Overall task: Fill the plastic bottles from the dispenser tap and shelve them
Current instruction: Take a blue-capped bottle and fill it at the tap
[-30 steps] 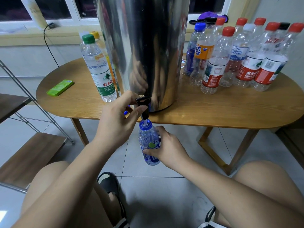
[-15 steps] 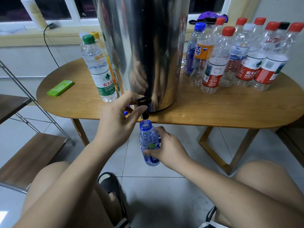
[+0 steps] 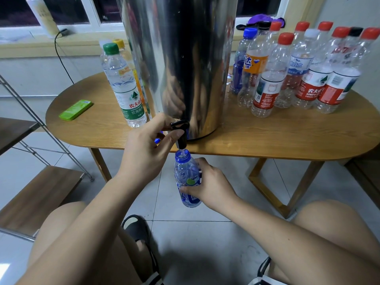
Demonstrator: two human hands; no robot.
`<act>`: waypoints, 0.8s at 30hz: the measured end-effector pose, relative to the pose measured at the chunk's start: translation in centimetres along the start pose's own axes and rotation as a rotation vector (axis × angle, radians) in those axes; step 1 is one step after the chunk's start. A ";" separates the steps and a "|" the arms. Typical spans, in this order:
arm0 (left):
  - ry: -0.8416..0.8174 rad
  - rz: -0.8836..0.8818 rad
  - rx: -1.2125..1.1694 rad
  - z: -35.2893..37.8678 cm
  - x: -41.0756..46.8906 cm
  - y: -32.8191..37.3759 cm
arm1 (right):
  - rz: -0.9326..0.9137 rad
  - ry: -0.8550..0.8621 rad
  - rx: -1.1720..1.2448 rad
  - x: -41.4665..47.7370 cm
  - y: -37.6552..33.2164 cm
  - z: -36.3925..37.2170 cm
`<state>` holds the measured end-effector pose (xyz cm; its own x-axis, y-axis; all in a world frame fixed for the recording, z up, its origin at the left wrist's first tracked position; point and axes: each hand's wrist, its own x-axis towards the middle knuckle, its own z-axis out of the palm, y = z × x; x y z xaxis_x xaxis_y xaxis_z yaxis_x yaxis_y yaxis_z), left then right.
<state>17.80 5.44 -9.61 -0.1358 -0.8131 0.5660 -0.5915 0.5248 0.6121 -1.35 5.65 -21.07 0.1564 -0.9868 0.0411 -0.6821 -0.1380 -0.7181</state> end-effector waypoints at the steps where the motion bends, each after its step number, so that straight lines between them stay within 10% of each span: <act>1: 0.000 0.004 0.004 0.0 0.0 0.0 | 0.000 -0.001 -0.002 0.0 0.0 0.0; 24: -0.001 0.020 -0.017 0.0 0.0 -0.2 | 0.002 -0.004 0.006 0.0 0.2 0.1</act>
<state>17.92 5.30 -9.76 -0.1488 -0.8026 0.5777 -0.5753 0.5454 0.6096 -1.43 5.60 -21.25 0.1585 -0.9867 0.0369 -0.6781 -0.1360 -0.7223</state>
